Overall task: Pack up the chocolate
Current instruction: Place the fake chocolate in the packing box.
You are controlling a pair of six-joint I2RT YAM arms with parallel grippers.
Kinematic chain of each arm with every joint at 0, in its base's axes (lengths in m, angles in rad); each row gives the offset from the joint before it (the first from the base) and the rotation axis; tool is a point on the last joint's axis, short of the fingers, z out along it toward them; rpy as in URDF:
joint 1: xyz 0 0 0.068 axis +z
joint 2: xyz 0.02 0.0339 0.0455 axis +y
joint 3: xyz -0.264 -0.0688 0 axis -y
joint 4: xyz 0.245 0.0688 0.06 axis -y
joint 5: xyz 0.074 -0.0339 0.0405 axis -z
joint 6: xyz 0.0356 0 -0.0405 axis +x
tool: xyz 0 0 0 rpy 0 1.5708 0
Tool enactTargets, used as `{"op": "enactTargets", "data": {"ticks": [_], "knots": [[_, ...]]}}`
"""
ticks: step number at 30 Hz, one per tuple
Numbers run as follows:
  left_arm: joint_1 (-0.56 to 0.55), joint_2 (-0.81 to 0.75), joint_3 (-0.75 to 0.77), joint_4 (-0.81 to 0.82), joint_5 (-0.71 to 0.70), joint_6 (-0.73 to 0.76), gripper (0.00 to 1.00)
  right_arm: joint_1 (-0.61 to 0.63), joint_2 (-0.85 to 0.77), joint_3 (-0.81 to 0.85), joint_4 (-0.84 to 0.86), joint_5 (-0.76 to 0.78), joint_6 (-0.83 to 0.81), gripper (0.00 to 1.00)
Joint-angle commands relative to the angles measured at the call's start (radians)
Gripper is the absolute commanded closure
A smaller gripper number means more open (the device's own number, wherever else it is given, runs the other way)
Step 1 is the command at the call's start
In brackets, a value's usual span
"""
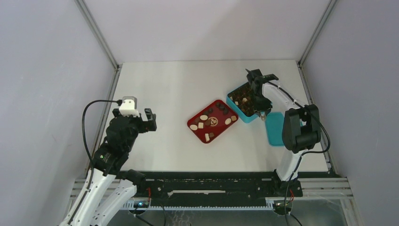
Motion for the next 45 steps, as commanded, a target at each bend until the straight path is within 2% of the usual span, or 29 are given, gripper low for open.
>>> {"op": "enactTargets", "data": {"ticks": [1, 8, 14, 21, 33, 45], "knots": [[0.007, 0.006, -0.018, 0.038, 0.019, -0.006, 0.00, -0.007, 0.010, 0.001, 0.021, 0.005, 0.007, 0.84], [0.007, 0.004, -0.018, 0.037, 0.019, -0.006, 0.00, -0.007, 0.018, -0.017, 0.021, 0.006, 0.010, 0.76], [0.007, 0.006, -0.019, 0.038, 0.020, -0.006, 0.00, -0.007, 0.011, -0.024, 0.026, 0.017, 0.009, 0.62], [0.007, 0.004, -0.020, 0.038, 0.020, -0.006, 0.00, -0.007, -0.008, -0.028, 0.037, 0.013, 0.004, 0.56], [0.008, 0.009, -0.018, 0.037, 0.021, -0.006, 0.00, 0.038, -0.077, -0.022, 0.040, 0.010, -0.002, 0.56], [0.008, 0.010, -0.018, 0.037, 0.018, -0.005, 0.00, 0.288, -0.097, 0.036, -0.004, -0.074, -0.040, 0.57]]}}
